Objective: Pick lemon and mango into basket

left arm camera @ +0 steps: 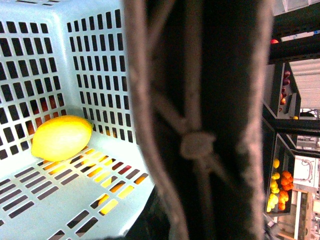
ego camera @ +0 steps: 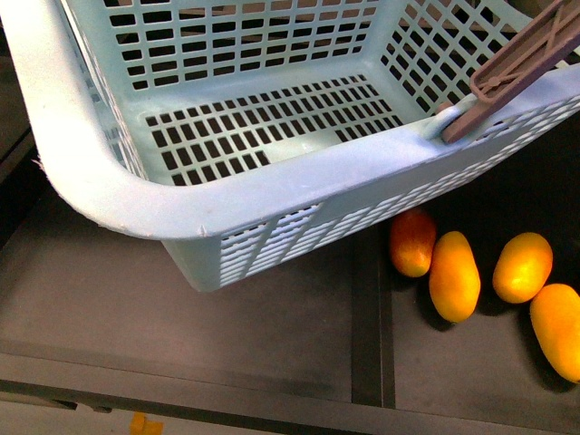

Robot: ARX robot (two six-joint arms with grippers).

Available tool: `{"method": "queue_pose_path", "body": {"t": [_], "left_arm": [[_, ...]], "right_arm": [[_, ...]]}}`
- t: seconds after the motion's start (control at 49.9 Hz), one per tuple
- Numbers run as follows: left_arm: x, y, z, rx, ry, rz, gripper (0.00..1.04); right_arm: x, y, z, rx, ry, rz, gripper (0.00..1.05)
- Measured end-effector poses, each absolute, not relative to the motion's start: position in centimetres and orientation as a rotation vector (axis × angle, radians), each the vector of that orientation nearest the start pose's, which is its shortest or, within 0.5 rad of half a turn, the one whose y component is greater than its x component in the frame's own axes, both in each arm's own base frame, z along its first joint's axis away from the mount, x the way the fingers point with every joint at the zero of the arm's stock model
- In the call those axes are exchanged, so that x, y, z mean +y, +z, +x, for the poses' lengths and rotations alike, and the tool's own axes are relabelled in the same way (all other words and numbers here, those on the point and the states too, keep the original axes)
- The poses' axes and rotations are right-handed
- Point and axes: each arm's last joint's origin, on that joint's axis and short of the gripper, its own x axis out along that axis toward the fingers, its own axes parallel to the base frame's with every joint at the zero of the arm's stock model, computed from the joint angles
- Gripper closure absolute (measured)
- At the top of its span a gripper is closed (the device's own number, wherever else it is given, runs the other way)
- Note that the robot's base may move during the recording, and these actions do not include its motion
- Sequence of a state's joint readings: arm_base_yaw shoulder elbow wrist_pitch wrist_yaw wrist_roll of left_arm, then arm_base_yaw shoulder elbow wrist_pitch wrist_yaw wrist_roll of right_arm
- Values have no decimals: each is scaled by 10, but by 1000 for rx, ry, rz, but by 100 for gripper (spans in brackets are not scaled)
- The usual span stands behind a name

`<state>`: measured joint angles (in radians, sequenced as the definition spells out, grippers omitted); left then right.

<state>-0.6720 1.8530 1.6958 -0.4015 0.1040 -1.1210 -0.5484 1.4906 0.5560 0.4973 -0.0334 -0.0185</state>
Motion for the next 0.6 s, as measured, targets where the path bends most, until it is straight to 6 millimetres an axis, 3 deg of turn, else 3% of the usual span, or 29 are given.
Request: {"method": "queue_pose_path", "body": {"t": [0.1,0.281,0.461,0.602], "left_arm": [[-268,327,332,903,-367,-876,101],[-269,327,332,911,-374,-880,101],[-269,327,332,908,-371,-879,101],[-269,327,332,906,-369,-879,101]], "right_arm": [[-152,123,255,570,-530,168,9],[-153,74,278,687,-630,321,9],[-124,26,295,788,-691,567,9],[-109,10,305,819,-708,632,9]]}}
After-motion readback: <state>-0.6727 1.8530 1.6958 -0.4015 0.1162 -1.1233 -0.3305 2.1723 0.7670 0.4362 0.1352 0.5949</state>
